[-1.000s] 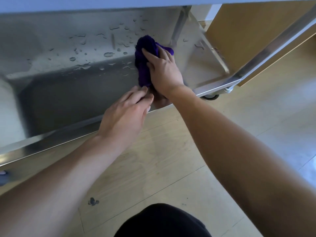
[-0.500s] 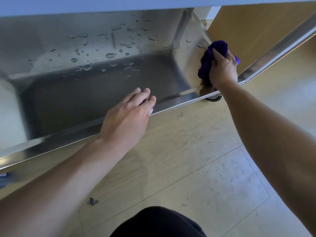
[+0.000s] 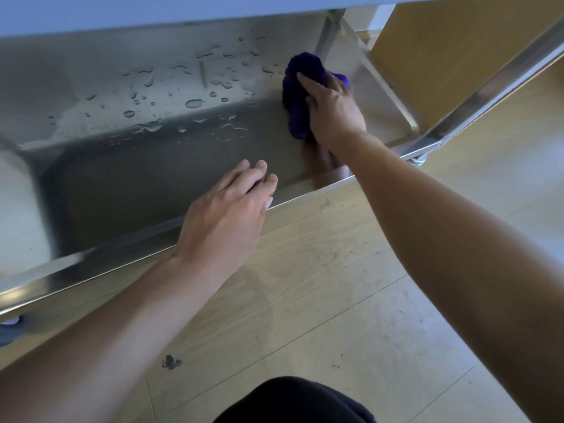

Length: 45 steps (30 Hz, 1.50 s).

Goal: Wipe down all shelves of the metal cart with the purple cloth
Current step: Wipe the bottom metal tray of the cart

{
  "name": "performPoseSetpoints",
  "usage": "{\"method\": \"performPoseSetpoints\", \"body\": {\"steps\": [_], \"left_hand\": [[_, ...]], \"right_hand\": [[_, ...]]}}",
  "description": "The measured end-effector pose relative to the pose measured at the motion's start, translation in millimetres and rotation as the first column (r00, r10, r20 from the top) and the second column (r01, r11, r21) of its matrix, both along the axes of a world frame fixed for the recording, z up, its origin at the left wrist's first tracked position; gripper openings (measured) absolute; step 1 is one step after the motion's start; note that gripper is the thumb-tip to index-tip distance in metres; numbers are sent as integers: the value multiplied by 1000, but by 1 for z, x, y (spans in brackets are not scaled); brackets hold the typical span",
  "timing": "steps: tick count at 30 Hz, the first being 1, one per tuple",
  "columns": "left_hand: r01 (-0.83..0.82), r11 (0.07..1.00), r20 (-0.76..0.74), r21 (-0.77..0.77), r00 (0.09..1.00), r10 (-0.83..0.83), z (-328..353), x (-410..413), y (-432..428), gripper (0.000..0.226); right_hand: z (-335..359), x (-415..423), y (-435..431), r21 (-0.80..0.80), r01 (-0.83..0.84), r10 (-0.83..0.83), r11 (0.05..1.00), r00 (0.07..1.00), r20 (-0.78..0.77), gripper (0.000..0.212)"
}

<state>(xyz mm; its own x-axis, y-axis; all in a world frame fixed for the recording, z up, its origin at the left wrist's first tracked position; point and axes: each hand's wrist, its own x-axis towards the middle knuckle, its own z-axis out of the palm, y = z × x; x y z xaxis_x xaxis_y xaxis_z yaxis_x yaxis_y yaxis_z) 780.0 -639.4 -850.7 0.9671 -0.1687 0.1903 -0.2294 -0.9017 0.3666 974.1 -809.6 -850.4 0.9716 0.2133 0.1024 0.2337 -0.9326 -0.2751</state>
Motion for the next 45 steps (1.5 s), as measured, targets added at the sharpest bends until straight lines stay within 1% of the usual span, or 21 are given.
{"method": "performPoseSetpoints", "body": {"steps": [5, 7, 9, 11, 15, 17, 19, 21, 26, 30, 33, 35, 36, 39, 41, 43, 45], "left_hand": [[16, 1000, 16, -23, 1000, -16, -1, -3, -1, 31], [18, 999, 12, -39, 1000, -18, -2, -4, -4, 31], [14, 999, 3, -50, 1000, -14, -1, -4, -5, 32], [14, 998, -14, -64, 1000, -15, 0, -5, -3, 32], [37, 984, -74, -172, 996, -50, 10, -5, 10, 34], [-24, 982, -37, -186, 999, 17, 14, -7, 29, 32], [-136, 975, 46, -174, 988, 146, 10, -11, 53, 28], [-223, 956, 79, -191, 967, 241, 3, -14, 67, 22], [-262, 956, 122, -131, 953, 277, -5, -12, 58, 14], [-268, 961, 124, -74, 953, 275, -6, -13, 57, 12], [-261, 962, 138, -75, 953, 269, -6, -15, 58, 13], [-259, 962, 149, -90, 951, 270, -7, -16, 60, 15], [-259, 961, 150, -97, 951, 271, -7, -17, 60, 16], [-267, 958, 157, -102, 947, 280, -9, -16, 60, 15], [-273, 956, 154, -104, 946, 287, -9, -16, 59, 15], [-282, 953, 146, -111, 944, 296, -9, -17, 58, 15], [-283, 952, 147, -120, 943, 299, -9, -17, 57, 17]], "right_hand": [[7, 13, -70, 37, 197, -197, 980, 980, -7, 48], [8, 13, -78, 41, 243, -243, 969, 970, -13, 49], [8, 11, -66, 54, 271, -270, 961, 963, -21, 49], [8, 5, -39, 68, 229, -228, 971, 973, -24, 48], [4, -13, 27, 71, 1, 0, 997, 1000, -10, 47], [4, -19, 42, 65, -19, 19, 998, 1000, 3, 47], [3, -21, 40, 67, -11, 11, 998, 1000, 5, 47], [2, -25, 35, 85, -17, 16, 996, 1000, 10, 47], [0, -62, 60, 115, -60, 54, 992, 997, 55, 47], [-7, -105, 96, 101, -183, 170, 978, 978, 123, 47], [-9, -106, 104, 110, -251, 237, 962, 963, 130, 46], [-8, -91, 89, 126, -245, 231, 961, 966, 116, 45], [-8, -83, 77, 136, -216, 202, 967, 973, 112, 45], [-2, -67, 41, 134, -53, 40, 990, 995, 92, 46], [1, -70, 30, 130, 14, -22, 991, 998, 58, 47], [3, -85, 35, 146, 24, -32, 989, 998, 57, 47], [0, -111, 52, 175, -6, -9, 985, 996, 84, 46]]}}
